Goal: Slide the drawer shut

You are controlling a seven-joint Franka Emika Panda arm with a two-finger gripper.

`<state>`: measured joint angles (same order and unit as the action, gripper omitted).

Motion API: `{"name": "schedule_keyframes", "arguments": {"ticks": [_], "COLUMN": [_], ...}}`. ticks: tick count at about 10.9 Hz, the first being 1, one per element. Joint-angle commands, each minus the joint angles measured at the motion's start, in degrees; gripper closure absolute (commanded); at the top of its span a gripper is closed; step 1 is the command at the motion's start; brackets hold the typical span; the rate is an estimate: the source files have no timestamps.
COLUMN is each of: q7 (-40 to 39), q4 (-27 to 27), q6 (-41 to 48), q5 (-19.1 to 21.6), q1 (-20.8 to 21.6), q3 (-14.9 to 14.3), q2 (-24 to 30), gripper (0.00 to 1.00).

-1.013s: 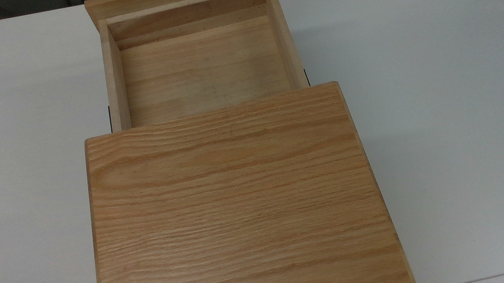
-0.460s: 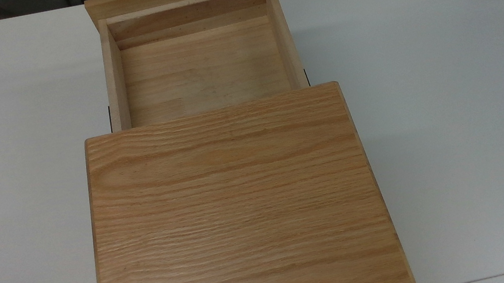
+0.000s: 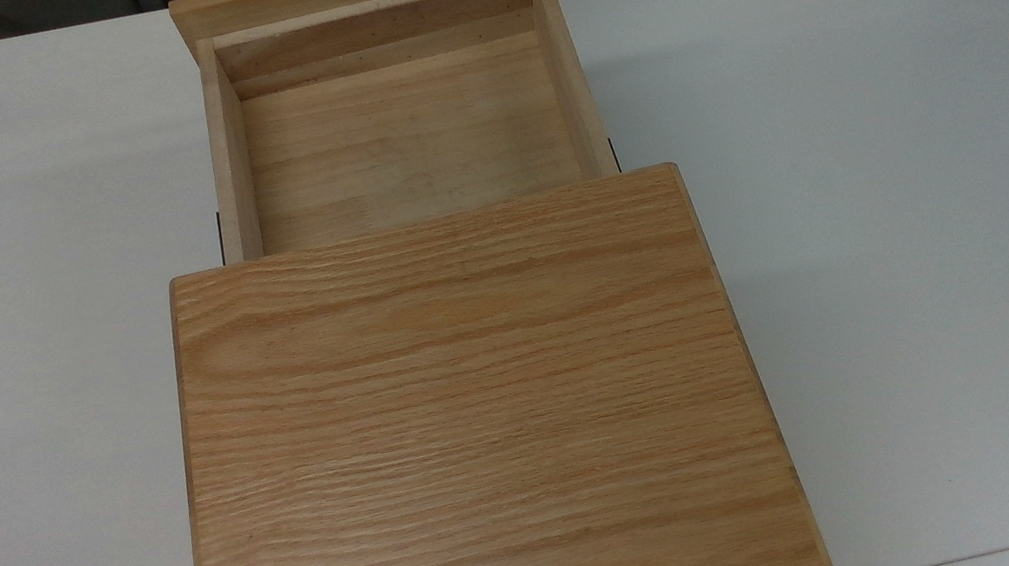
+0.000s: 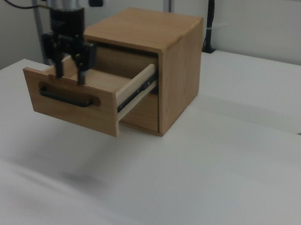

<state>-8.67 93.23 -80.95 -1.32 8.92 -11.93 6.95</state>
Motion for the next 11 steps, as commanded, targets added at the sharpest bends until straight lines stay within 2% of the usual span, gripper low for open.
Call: {"name": "schedule_keyframes", "arguments": {"ticks": [1, 2, 3, 4, 5, 11], "q7": [0.0, 1.4, 2.9, 3.8, 4.0, 7.0], "q4": [8.7, 9.6, 9.9, 9.9, 10.0, 9.3], "q6": [3.2, 3.0, 2.7, 2.5, 1.9, -11.0], "q5": [0.1, 0.4, 0.8, 1.1, 1.1, 2.4], "q1": [4.0, 4.8, 5.6, 6.4, 7.1, 8.3], "q3": [-0.1, 0.0, 0.2, 0.2, 0.3, 1.2], "q2": [5.4, 4.8, 3.4, 2.4, 1.2, -3.3], "gripper": [0.66, 0.73, 0.86, 0.95, 0.99, 1.0]}}
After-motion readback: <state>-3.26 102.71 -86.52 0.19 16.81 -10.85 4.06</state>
